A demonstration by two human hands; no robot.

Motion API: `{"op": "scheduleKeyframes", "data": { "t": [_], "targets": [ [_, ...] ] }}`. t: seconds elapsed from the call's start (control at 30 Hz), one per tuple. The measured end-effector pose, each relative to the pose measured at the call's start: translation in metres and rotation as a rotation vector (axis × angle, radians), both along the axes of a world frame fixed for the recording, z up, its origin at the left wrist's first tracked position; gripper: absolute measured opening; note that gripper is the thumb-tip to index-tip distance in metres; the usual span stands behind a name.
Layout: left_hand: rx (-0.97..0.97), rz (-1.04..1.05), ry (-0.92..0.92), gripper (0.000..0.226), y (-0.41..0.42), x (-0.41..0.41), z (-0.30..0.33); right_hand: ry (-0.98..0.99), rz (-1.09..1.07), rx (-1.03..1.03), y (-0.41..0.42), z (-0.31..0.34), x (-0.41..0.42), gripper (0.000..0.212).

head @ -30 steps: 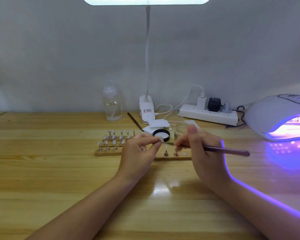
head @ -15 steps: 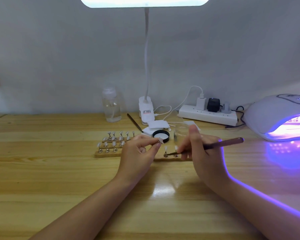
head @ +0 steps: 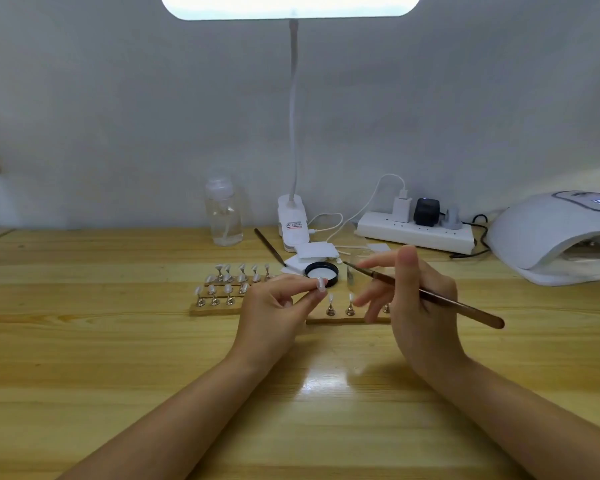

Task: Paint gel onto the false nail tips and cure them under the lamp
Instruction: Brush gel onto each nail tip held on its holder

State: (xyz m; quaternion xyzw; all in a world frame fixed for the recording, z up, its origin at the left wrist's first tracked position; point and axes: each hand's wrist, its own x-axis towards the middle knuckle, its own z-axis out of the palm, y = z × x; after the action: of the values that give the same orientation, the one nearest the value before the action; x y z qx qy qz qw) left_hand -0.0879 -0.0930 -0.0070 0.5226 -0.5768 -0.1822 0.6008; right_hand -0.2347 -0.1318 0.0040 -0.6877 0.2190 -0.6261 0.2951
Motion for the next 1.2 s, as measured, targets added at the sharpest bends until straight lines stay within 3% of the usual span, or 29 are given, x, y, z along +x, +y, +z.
{"op": "scheduleKeyframes", "data": {
  "t": [0.13,0.2,0.27,0.5,0.8,0.97,1.2],
  "targets": [
    [-0.046,-0.04,-0.04,0.016,0.0,0.001,0.0,0.265,-0.04,-0.139,-0.002,0.001,-0.003,0.022],
    [-0.067,-0.061,-0.077,0.016,0.0,0.001,-0.001,0.384,-0.046,-0.148,-0.004,-0.001,-0.002,0.028],
    [-0.094,-0.081,-0.095,0.017,0.0,0.001,-0.001,0.402,-0.019,-0.156,-0.005,-0.003,0.0,0.036],
    [-0.134,-0.071,-0.173,0.019,0.003,-0.001,0.0,0.378,-0.025,-0.203,-0.006,-0.005,-0.001,0.025],
    [-0.007,0.026,-0.372,0.064,-0.003,0.001,-0.004,0.359,-0.135,-0.13,-0.019,0.007,-0.025,0.028],
    [0.108,-0.037,-0.414,0.058,-0.007,0.001,-0.012,0.531,-0.152,-0.227,-0.027,-0.001,-0.033,0.019],
    [0.145,-0.056,-0.434,0.056,-0.008,0.004,-0.016,0.62,-0.137,-0.171,-0.031,-0.008,-0.034,0.022]
  ]
}}
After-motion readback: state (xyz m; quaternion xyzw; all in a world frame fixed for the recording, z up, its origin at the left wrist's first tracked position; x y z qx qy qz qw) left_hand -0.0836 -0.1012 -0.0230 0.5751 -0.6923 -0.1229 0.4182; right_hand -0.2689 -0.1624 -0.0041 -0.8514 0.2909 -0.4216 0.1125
